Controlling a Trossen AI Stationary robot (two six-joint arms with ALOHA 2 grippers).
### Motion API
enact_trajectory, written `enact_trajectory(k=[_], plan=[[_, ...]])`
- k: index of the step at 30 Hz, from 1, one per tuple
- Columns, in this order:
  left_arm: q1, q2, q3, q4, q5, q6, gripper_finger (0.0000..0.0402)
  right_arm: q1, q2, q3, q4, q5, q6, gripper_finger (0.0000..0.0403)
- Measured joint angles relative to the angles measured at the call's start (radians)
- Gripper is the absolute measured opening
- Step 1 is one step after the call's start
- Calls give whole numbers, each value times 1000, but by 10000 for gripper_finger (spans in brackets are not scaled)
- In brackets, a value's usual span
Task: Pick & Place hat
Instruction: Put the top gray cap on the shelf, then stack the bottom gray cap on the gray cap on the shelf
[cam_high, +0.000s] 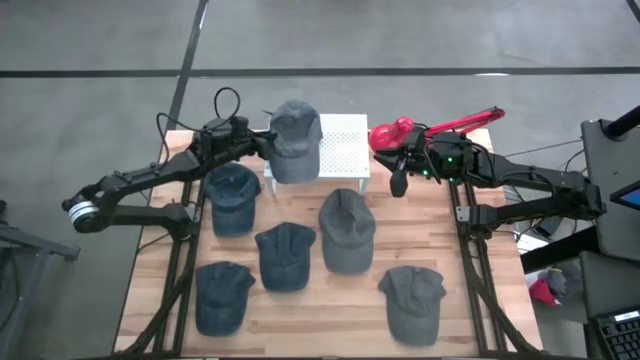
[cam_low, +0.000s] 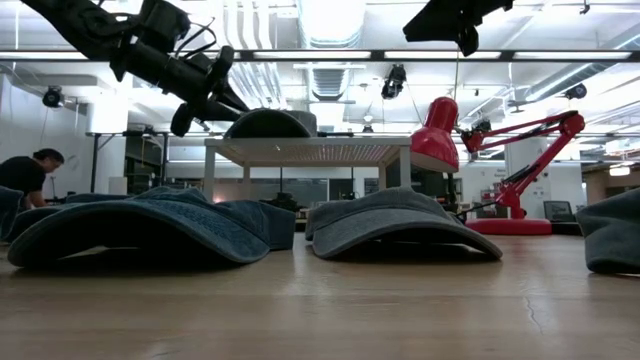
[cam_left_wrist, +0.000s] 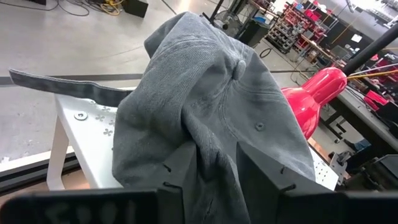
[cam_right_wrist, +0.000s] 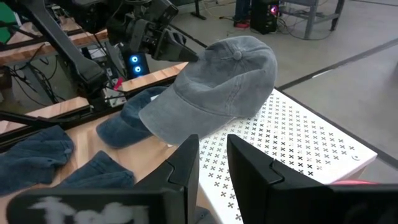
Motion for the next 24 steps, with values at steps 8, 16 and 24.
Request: enact_trajectory(k=[8, 16, 24], plan=[[0, -19, 0, 8, 0, 39, 112, 0, 0, 0, 0, 0, 0, 64], [0, -84, 0, 9, 1, 104, 112, 0, 0, 0, -6, 0, 0, 71], [0, -98, 0, -10, 1, 87, 113, 0, 0, 0, -7, 0, -2, 80]])
